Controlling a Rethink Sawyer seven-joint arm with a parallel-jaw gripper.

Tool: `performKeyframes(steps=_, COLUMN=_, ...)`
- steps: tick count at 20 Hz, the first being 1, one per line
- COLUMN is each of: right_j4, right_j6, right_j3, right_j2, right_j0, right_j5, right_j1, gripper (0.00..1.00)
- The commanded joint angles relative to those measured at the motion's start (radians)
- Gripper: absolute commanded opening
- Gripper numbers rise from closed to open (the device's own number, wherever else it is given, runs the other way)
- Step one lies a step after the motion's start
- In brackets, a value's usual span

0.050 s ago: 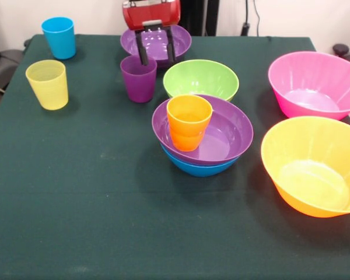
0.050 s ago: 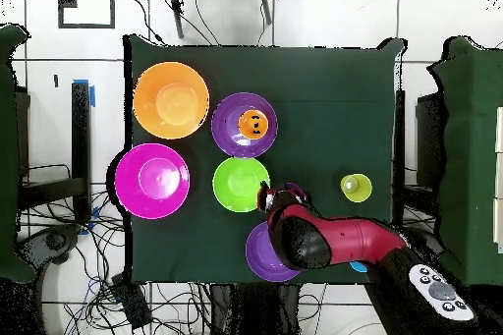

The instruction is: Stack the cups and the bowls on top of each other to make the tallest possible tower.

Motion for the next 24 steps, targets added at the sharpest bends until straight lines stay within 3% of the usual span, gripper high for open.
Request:
performKeyframes(steps=1, right_j4=-0.054, right_j6=0.056, right_j3=0.023, right_j2=0.053, right_j0=-0.024, right_j5=-0.029, right_j1=0.064, gripper=1.00)
performKeyframes(steps=14, right_j4=-0.109, right_j6=0.045, right_j3=-0.006, right_j2=0.022, right_j0=-0.042, right_j5=-0.074, right_j1=0.126, gripper=1.00)
performKeyframes(steps=24, right_j4=-0.126, right_j6=0.065, right_j3=-0.018, right_j2=-0.053, right_j0=0.028, right_j5=-0.121, right_j1=0.115, gripper=1.00)
